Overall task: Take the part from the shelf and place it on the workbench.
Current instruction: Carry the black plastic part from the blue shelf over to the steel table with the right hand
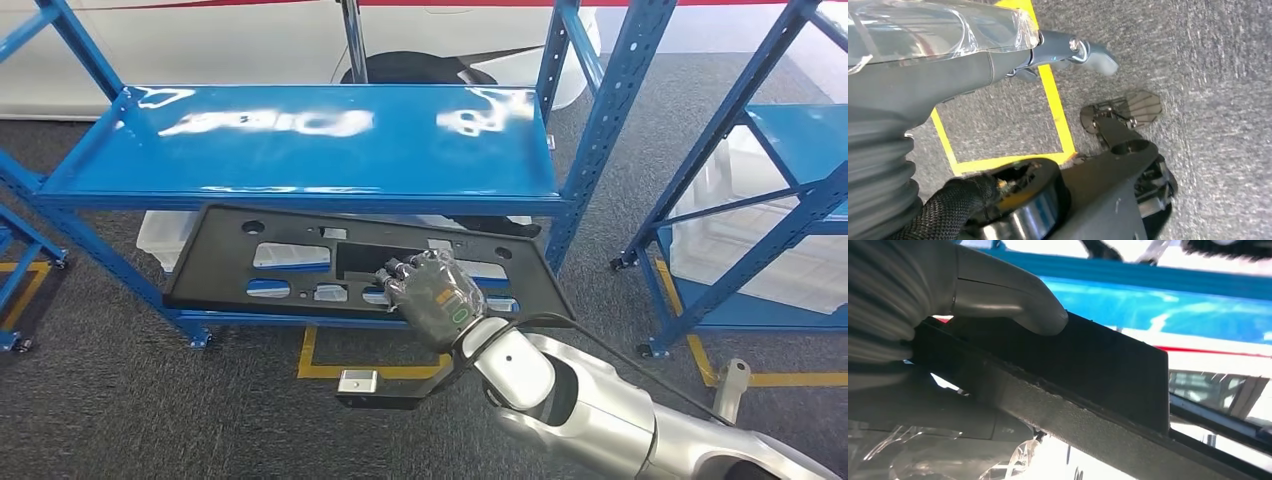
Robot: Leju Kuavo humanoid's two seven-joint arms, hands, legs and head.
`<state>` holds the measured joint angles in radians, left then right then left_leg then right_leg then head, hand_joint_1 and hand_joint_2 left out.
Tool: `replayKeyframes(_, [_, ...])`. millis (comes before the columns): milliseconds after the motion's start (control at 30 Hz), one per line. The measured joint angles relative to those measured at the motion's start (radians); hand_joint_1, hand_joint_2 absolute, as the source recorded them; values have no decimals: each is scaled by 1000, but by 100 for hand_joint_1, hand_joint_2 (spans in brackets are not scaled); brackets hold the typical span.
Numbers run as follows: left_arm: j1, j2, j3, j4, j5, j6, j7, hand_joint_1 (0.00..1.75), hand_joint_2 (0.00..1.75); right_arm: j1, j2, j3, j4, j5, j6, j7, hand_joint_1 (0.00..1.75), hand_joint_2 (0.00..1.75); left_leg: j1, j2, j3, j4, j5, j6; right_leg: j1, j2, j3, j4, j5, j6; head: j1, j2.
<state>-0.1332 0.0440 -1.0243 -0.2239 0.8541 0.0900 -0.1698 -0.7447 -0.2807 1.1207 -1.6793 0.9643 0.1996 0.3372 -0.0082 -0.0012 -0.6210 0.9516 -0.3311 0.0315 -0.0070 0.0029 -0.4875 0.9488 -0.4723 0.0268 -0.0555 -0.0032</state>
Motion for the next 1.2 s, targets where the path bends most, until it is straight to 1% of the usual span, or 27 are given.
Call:
replayKeyframes(33, [0,0,0,0,-2,1,0,0,175,0,0,1,-2,17,-7,-5,175,175,3,-1,-10,18,-21,-7,-1,-2,-7,-1,9,-8,0,0])
replayKeyframes(67, [-1,0,0,0,-4,1,0,0,175,0,0,1,-5,31,-14,-9,175,175,6,-1,-26,58,-59,-14,-4,-3,-17,-2,20,-14,-1,0])
replayKeyframes(133, [-2,1,0,0,-7,1,0,0,175,1,0,1,-11,48,-26,-17,175,175,15,-1,-68,190,-158,-28,-4,-4,-43,-2,41,-21,-2,0])
replayKeyframes(167, [-2,1,0,0,-7,1,0,0,175,2,0,2,-13,51,-29,-20,175,175,18,-1,-84,256,-190,-34,-5,-4,-57,-1,51,-20,-2,0])
replayKeyframes(200, [-3,1,0,0,-7,1,0,0,175,3,0,2,-14,52,-30,-21,175,175,22,-1,-87,298,-199,-38,-5,-4,-72,-1,62,-19,-2,0])
replayKeyframes(233, [-4,1,0,0,-7,1,0,0,175,5,0,3,-14,53,-30,-23,175,175,25,-1,-74,306,-187,-42,-6,-4,-87,0,73,-16,-2,0])
replayKeyframes(267, [-5,1,0,0,-7,1,0,0,175,6,0,3,-14,52,-30,-24,175,175,28,-1,-43,278,-161,-44,-7,-4,-101,0,83,-12,-2,0])
replayKeyframes(300, [-5,1,0,0,-7,1,0,0,175,7,0,3,-14,52,-30,-26,175,175,30,-1,6,218,-136,-46,-8,-3,-113,0,94,-8,-2,0])
replayKeyframes(367, [-5,1,0,0,-8,1,0,0,175,6,0,2,-18,50,-30,-31,175,175,29,-4,111,66,-127,-43,-9,-2,-132,1,112,4,-2,0])
replayKeyframes(400, [-4,1,-1,0,-8,1,1,0,175,6,0,2,-20,48,-30,-33,175,175,26,-7,143,13,-134,-37,-9,-1,-136,1,120,11,-1,0])
replayKeyframes(433, [-3,1,-1,0,-7,1,1,0,175,5,0,2,-22,45,-30,-36,175,175,22,-9,156,-14,-142,-29,-9,-1,-139,-1,129,18,-1,0])
replayKeyframes(500, [-2,1,-1,0,-6,1,2,0,175,4,0,2,-22,38,-30,-42,175,175,19,-8,146,-19,-132,-9,-11,-1,-144,-2,141,31,0,0])
replayKeyframes(533, [-2,1,-1,0,-6,0,2,0,175,4,0,2,-22,35,-30,-44,175,175,19,-7,137,-19,-122,1,-12,-1,-153,10,126,36,0,0])
replayKeyframes(567, [-2,1,-1,0,-6,0,1,0,175,4,0,2,-22,32,-30,-47,175,175,19,-6,126,-20,-111,13,-13,-1,-167,41,92,39,0,0])
replayKeyframes(633, [-1,1,-1,0,-6,0,1,0,175,4,0,2,-22,28,-30,-49,175,175,16,-4,102,-20,-89,27,-14,-1,-208,167,-15,42,2,0])
replayKeyframes(667, [-1,1,-1,0,-5,0,1,0,175,4,0,2,-22,25,-30,-50,175,175,13,-3,89,-20,-79,31,-14,-1,-225,241,-57,43,3,0])
replayKeyframes(700, [-1,1,-1,0,-5,0,1,0,175,4,0,3,-22,23,-30,-52,175,175,10,-3,76,-19,-69,32,-13,-1,-233,298,-76,43,4,0])
replayKeyframes(733, [-1,1,-1,0,-5,0,1,0,175,4,0,3,-22,20,-31,-53,175,175,7,-3,64,-18,-60,33,-13,-1,-226,324,-69,42,4,0])
replayKeyframes(767, [-1,1,-1,0,-5,0,1,0,175,4,0,4,-22,18,-31,-55,175,175,4,-3,52,-18,-51,33,-12,-1,-200,312,-46,40,4,0])
replayKeyframes(833, [-1,1,-1,0,-8,4,4,0,175,2,1,4,-22,13,-31,-56,175,175,0,-4,33,-16,-36,29,-9,-1,-100,189,-5,29,4,0])
replayKeyframes(900, [-2,1,-1,0,-12,11,9,0,175,-2,4,4,-22,8,-33,-57,175,175,-3,-4,21,-12,-24,21,-2,-1,-4,44,-14,16,2,0])
replayKeyframes(933, [-2,1,-1,0,-12,13,12,0,175,-4,6,4,-22,6,-35,-57,175,175,-3,-4,18,-12,-18,15,2,-1,18,5,-25,11,2,0])
replayKeyframes(1000, [-2,2,-1,0,-11,14,14,0,175,-6,8,4,-21,3,-38,-57,175,175,0,-4,13,-11,-8,2,4,-2,20,-13,-23,-3,1,0])
replayKeyframes(1033, [-2,2,-1,0,-10,14,15,0,175,-6,10,4,-21,2,-39,-57,175,175,3,-4,8,-2,-15,-4,3,-4,17,-15,-16,-11,1,0])
replayKeyframes(1100, [-3,2,-1,0,-10,14,15,0,175,-8,13,5,-21,1,-39,-56,175,175,9,-5,-22,71,-71,-17,-1,-11,9,-18,-2,-26,-1,0])
replayKeyframes(1167, [-3,3,-1,0,-10,13,15,0,175,-7,16,6,-21,1,-39,-56,175,175,15,-4,-75,212,-151,-30,-1,-19,-3,-17,7,-31,-2,0])
replayKeyframes(1200, [-3,3,-1,0,-10,13,15,0,175,-6,16,6,-20,1,-39,-56,175,175,18,-4,-96,271,-172,-35,-1,-24,-9,-17,10,-30,-2,0])
